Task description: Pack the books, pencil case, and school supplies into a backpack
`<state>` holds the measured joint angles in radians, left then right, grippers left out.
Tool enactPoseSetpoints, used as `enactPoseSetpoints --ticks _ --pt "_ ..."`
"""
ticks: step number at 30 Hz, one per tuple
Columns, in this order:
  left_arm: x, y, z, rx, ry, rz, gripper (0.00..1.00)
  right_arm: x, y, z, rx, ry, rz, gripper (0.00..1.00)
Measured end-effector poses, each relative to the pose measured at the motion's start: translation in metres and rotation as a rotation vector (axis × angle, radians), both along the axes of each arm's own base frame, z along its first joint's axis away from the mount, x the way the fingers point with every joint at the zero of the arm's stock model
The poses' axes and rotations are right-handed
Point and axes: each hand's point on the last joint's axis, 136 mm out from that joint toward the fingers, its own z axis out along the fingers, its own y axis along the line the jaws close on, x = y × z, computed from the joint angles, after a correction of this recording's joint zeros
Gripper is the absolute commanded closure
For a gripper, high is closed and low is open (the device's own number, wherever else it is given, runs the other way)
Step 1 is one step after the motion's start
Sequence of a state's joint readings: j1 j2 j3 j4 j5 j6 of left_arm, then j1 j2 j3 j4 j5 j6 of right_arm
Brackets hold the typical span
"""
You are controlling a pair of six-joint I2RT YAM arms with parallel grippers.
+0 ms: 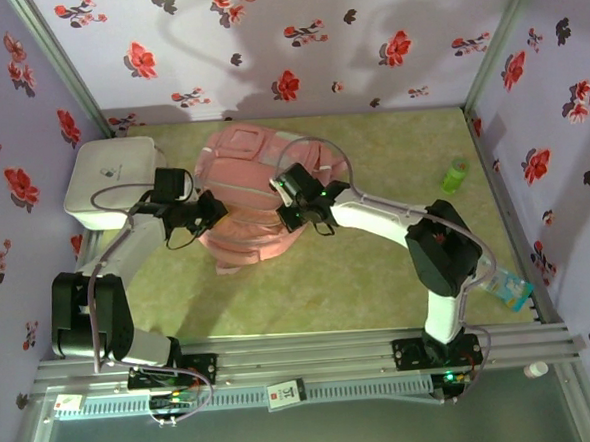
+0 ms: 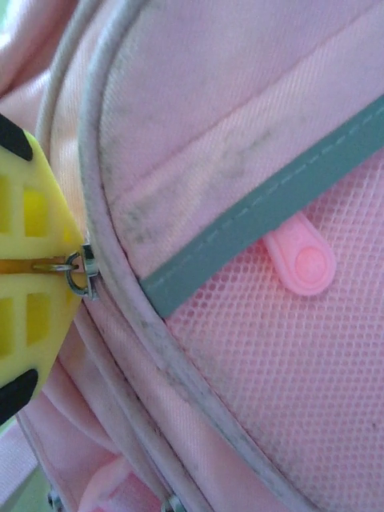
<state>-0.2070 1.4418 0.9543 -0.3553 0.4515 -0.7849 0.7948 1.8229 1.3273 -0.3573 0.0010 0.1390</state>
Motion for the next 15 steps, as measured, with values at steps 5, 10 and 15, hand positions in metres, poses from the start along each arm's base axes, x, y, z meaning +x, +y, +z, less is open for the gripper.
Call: enactPoseSetpoints --ticks 5,10,15 --pt "0.000 -0.009 -0.004 -0.017 0.000 0.019 1.00 -0.016 0.006 0.002 0.095 0.068 -0.013 0.93" --pt "-0.001 -0.020 -0.011 -0.025 0.004 0.045 1.00 -0.029 0.019 0.002 0.149 0.115 -0.025 0.93" --pt "-0.001 -0.031 -0.016 -0.031 0.009 0.065 1.00 -0.034 0.033 0.008 0.202 0.128 -0.051 0.83"
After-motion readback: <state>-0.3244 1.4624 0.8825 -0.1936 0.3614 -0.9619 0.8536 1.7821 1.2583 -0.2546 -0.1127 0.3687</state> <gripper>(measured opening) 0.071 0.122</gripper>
